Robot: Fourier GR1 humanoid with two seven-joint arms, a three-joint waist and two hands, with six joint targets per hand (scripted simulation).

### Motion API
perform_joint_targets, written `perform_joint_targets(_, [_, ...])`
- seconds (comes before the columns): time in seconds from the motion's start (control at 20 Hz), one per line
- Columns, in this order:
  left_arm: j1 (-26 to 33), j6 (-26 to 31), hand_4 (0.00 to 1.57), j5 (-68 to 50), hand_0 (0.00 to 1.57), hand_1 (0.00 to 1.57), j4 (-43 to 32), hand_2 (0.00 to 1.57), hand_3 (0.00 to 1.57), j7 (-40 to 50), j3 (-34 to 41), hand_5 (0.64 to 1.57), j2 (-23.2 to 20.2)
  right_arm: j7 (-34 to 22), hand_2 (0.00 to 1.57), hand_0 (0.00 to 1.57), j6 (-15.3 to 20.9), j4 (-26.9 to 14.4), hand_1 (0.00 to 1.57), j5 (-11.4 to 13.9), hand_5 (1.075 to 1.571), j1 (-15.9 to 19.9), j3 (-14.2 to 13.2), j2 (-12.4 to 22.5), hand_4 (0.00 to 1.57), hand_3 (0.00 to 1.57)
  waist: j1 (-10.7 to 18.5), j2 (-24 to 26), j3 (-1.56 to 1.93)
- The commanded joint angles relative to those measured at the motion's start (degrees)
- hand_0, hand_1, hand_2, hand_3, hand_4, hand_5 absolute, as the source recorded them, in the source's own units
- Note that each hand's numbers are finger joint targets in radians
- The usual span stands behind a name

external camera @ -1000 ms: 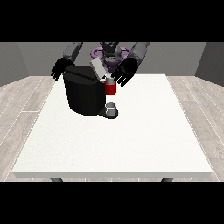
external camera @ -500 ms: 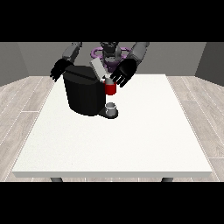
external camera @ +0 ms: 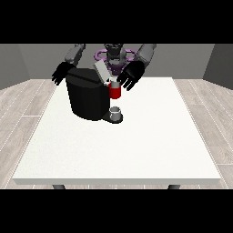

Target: Insert the coffee pod into the coffee machine and close the lid

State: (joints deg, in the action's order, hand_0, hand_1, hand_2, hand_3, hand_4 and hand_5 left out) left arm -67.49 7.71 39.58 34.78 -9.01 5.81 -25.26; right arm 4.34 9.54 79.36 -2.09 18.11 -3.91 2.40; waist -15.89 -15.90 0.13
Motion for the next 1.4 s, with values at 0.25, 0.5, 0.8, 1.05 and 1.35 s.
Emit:
perform_joint_targets(0.25, [2.14,2.34,0.00,3.69,0.00,0.00,-0.04,0.00,0.00,-0.70,-3.91,1.571,0.96,-0.04,0.00,0.00,-0.75,-1.20,0.00,-0.93,1.571,-1.22,0.38,-0.88,0.46,0.00,1.03,2.27,-0.11])
perform_joint_targets(0.5, [-0.99,5.77,0.00,3.00,0.00,0.00,-0.32,0.00,0.00,-0.12,-1.99,1.571,-2.64,1.36,0.00,0.00,-1.30,-2.86,0.00,-0.63,1.571,-1.09,-1.01,1.12,0.41,0.00,0.56,1.24,-0.11])
perform_joint_targets(0.8, [1.16,5.07,0.00,3.75,0.00,0.00,0.63,0.00,0.00,-0.65,-2.56,1.571,-0.64,2.44,0.00,0.00,0.73,-4.14,0.00,0.13,1.571,-2.28,-0.72,-0.23,0.35,0.00,1.95,3.19,-0.12])
perform_joint_targets(1.05, [3.15,7.01,0.00,3.77,0.00,0.00,2.68,0.00,0.00,0.05,-3.55,1.571,1.67,2.49,0.00,0.00,1.06,-6.80,0.00,-0.40,1.571,-3.49,-2.17,0.26,0.38,0.00,5.12,7.75,-0.11])
perform_joint_targets(1.35, [8.71,5.56,0.00,0.14,0.00,0.00,4.58,0.00,0.00,1.94,-1.62,1.571,8.34,0.56,0.00,0.00,-1.25,-8.11,0.00,-3.09,1.571,-5.56,-4.67,2.47,0.38,0.00,8.03,14.27,-0.12])
